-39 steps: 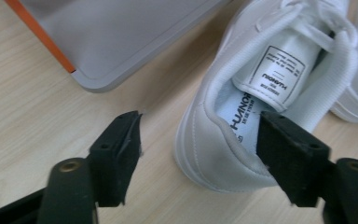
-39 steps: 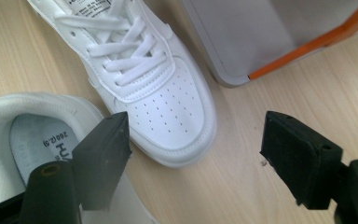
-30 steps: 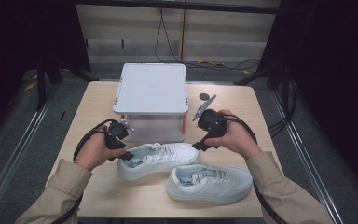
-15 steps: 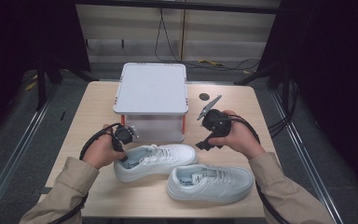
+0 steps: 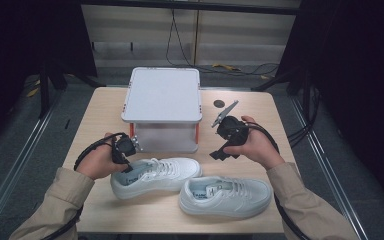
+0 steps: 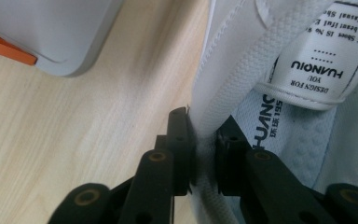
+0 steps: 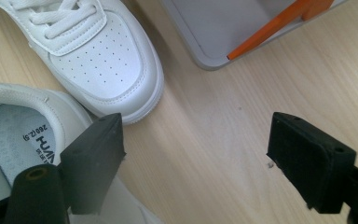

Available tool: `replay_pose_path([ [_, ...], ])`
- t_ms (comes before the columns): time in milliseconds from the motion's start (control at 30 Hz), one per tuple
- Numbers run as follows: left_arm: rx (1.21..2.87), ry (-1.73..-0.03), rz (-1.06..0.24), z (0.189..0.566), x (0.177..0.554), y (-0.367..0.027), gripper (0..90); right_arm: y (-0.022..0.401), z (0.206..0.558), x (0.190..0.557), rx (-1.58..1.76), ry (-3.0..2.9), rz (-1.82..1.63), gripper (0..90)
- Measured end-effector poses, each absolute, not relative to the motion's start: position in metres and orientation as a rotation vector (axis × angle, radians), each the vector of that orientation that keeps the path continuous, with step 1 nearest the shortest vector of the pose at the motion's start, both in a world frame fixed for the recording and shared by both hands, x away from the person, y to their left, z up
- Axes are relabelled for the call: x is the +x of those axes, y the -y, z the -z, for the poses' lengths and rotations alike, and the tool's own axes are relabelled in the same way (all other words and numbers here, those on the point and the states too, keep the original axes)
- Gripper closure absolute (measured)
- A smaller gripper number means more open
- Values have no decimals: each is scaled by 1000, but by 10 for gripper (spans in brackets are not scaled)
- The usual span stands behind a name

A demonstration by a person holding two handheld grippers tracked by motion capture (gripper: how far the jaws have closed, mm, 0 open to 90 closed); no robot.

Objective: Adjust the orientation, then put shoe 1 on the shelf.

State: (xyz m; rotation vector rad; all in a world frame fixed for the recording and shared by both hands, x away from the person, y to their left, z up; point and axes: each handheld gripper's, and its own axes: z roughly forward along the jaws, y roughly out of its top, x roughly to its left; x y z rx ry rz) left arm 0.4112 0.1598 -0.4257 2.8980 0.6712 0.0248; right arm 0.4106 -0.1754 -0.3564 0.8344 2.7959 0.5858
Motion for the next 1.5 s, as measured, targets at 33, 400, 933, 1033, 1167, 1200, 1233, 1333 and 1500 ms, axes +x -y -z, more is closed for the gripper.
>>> replay_pose_path([
  [33, 2912, -687, -12, 425, 408, -160, 806, 176, 357, 411, 831, -2798, -583, 180],
  [400, 2861, -854, 61, 428, 390, -172, 775, 176, 355, 411, 840, -2805, -590, 171],
  [933, 2697, -1270, 134, 394, 387, -179, 831, 185, 345, 413, 850, -2773, -617, 176],
  [1033, 2665, -1334, 105, 389, 387, -183, 831, 185, 341, 413, 852, -2769, -619, 177],
  [1167, 2605, -1399, 112, 387, 390, -187, 831, 182, 335, 416, 838, -2758, -629, 178],
  [1200, 2592, -1402, 115, 387, 391, -189, 830, 181, 334, 416, 832, -2755, -629, 178],
  [1233, 2580, -1418, 109, 386, 391, -189, 830, 178, 333, 417, 829, -2760, -628, 178],
  [1333, 2555, -1432, 99, 382, 392, -191, 830, 172, 330, 418, 816, -2761, -627, 178],
  [1500, 2594, -1385, 88, 386, 386, -188, 830, 164, 327, 421, 788, -2757, -653, 178],
])
